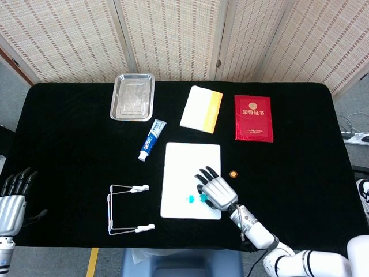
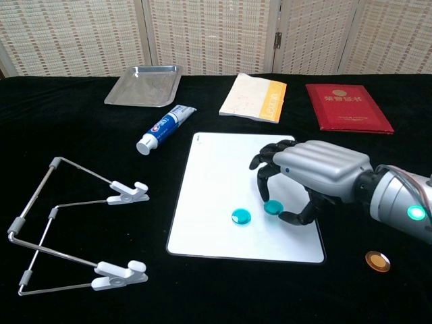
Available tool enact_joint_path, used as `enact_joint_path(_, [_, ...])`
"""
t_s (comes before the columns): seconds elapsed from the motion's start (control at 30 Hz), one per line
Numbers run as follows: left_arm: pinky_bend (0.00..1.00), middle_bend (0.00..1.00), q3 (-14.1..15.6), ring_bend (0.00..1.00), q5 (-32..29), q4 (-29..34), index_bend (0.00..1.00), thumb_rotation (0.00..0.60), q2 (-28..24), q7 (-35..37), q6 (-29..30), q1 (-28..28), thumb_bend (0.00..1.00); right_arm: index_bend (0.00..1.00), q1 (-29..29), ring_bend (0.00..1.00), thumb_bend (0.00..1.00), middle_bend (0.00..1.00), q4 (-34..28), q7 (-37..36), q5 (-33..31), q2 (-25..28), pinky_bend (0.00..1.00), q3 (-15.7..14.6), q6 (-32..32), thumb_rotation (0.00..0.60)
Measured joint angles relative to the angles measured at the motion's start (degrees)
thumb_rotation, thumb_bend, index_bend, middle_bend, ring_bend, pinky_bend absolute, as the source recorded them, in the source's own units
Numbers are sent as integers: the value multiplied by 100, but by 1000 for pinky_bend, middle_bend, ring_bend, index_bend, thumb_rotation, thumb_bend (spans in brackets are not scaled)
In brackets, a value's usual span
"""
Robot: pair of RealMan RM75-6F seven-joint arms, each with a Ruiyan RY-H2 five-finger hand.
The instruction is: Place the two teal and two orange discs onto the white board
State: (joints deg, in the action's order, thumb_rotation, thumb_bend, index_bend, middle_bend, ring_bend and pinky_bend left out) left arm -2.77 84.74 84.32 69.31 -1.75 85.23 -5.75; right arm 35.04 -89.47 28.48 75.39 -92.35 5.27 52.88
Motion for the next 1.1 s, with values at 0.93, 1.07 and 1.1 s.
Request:
enact_joint_path(0.93, [0, 0, -31, 2, 42, -85, 18, 600, 62, 63, -15, -39, 165, 372, -492, 10, 399, 174, -455, -494, 587, 851, 0, -524, 1060, 600])
enact_joint_path(1.07, [0, 0, -33, 2, 71, -33, 18, 600, 55, 21, -21, -63, 165, 387, -829, 8, 400, 175, -547, -740, 1023, 1167, 0, -889, 1480, 600])
enact_joint_path(1.1, [0, 0, -34, 1, 79, -16, 18, 600, 50, 6, -24, -71, 165, 387, -907, 8, 400, 174, -546, -794, 1126, 1205, 0, -972, 1571, 600])
